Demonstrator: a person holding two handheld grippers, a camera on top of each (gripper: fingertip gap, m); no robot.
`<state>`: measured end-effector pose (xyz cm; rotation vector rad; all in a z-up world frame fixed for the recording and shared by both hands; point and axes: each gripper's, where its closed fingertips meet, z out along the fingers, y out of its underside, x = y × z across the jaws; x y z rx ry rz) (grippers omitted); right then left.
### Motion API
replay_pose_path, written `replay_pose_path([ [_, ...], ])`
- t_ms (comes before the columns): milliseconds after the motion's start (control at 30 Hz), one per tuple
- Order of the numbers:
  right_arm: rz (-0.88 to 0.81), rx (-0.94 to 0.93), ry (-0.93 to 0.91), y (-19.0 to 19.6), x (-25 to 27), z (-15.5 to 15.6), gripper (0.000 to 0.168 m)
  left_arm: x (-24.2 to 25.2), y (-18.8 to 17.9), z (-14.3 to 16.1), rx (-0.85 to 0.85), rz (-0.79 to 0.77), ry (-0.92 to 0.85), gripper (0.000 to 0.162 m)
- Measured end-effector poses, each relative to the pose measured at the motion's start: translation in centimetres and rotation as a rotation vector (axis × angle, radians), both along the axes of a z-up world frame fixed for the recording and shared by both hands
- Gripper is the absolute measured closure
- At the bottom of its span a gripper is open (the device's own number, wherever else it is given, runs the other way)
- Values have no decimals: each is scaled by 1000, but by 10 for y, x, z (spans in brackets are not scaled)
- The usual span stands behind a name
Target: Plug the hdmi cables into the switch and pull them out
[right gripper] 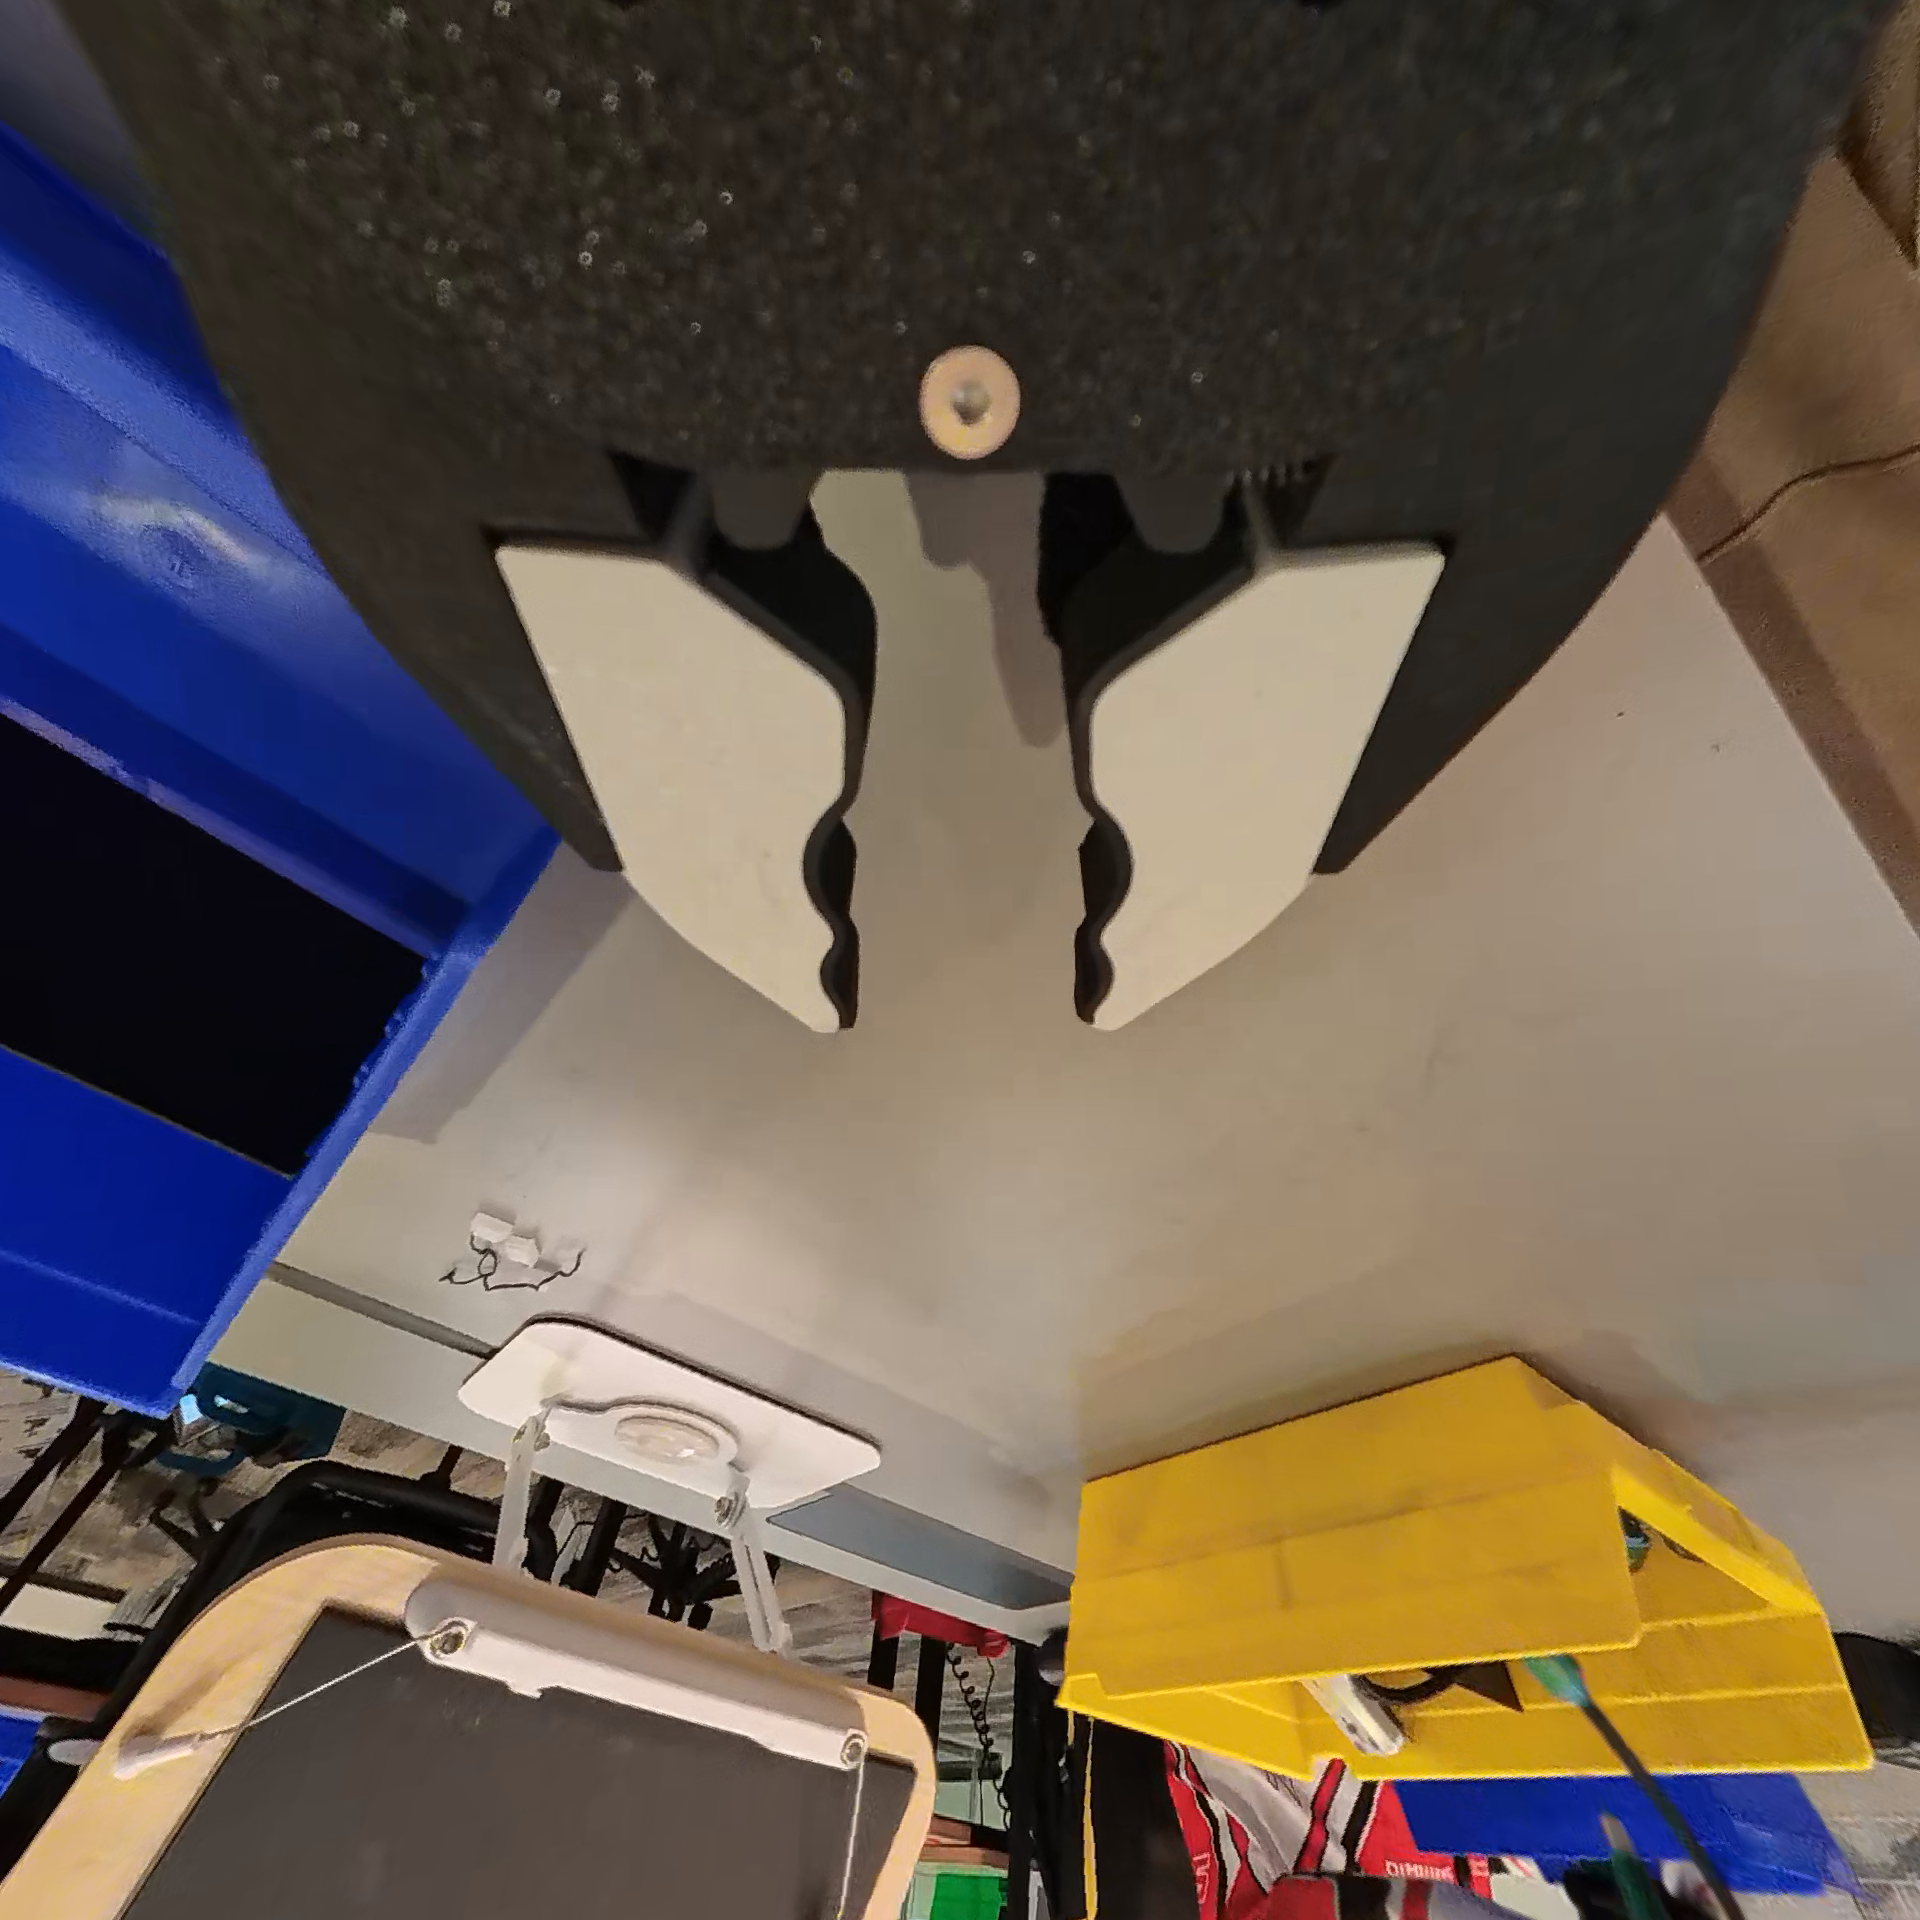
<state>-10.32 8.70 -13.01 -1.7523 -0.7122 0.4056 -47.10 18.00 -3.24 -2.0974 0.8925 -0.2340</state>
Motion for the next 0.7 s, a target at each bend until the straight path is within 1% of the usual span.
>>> replay_pose_path([
  [100,8,0,16,-5,-1,3,130,31,-18,24,49,-192,180,155],
  [167,15,2,26,-7,-2,4,130,66,-37,30,60,-387,282,155],
  [233,18,3,24,-9,-3,4,131,107,-56,25,57,-577,366,155],
  [300,16,14,20,-10,-2,6,131,145,-79,4,-3,-749,460,155],
  [367,7,31,16,-11,0,9,131,173,-102,-30,-59,-916,594,155],
  [433,-7,44,15,-11,4,12,131,191,-118,-69,-116,-1032,728,155],
  [500,-22,48,17,-11,10,13,132,194,-125,-109,-151,-1084,911,155],
  [567,-34,43,29,-11,14,13,132,190,-118,-136,-94,-1087,1121,155],
  [633,-43,33,47,-11,18,14,132,190,-121,-149,-44,-1117,1204,155],
  [700,-45,20,65,-12,20,13,132,189,-123,-154,-27,-1099,1203,155],
])
